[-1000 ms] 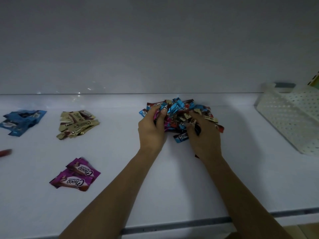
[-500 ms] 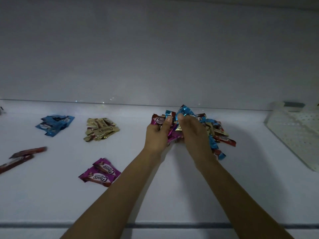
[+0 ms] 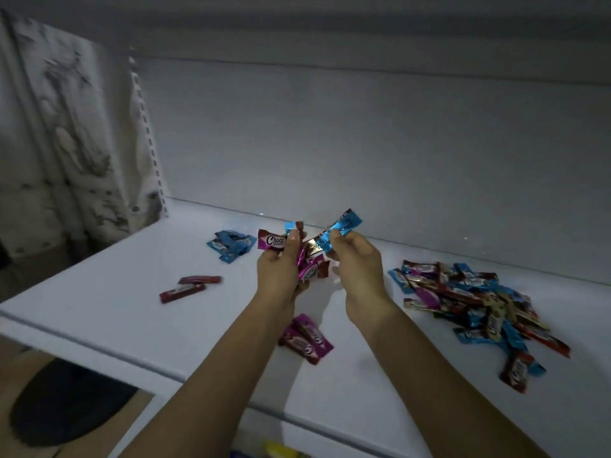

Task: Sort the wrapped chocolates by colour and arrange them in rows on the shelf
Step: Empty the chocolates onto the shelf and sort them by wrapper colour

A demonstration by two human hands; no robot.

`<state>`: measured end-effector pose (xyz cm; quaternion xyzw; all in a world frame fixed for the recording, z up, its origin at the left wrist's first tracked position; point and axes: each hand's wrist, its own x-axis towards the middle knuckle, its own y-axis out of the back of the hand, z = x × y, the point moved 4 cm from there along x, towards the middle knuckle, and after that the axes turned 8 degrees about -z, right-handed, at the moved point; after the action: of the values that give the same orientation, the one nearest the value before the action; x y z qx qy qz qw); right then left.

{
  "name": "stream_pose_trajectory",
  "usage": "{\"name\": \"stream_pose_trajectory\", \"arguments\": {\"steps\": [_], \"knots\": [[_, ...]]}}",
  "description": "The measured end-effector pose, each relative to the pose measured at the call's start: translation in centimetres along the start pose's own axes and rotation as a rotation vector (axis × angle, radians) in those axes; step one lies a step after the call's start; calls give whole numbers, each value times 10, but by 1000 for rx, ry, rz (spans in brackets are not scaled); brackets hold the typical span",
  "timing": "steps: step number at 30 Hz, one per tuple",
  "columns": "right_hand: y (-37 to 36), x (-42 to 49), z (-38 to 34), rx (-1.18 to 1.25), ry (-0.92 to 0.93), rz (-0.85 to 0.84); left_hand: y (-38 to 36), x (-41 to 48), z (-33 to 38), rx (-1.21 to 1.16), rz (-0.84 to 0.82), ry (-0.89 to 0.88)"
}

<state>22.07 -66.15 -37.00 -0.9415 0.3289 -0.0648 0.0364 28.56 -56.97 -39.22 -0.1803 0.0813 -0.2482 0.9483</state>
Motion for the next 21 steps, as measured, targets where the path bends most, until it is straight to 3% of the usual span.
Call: {"name": "stream_pose_trajectory", "arguments": {"steps": [6,10,17,21], "knots": [[-91,1,8,-121,-13,-226,107,-12,25,76,214,-67],[-113,11,23,-217,-31,-259,156,-25,24,151,317,-208],[-119,56,46,-446,-125,-147,161,-17,19,204,227,-329],[-138,84,65,-484,-184,-178,165,-14,14,250,234,-365]]}}
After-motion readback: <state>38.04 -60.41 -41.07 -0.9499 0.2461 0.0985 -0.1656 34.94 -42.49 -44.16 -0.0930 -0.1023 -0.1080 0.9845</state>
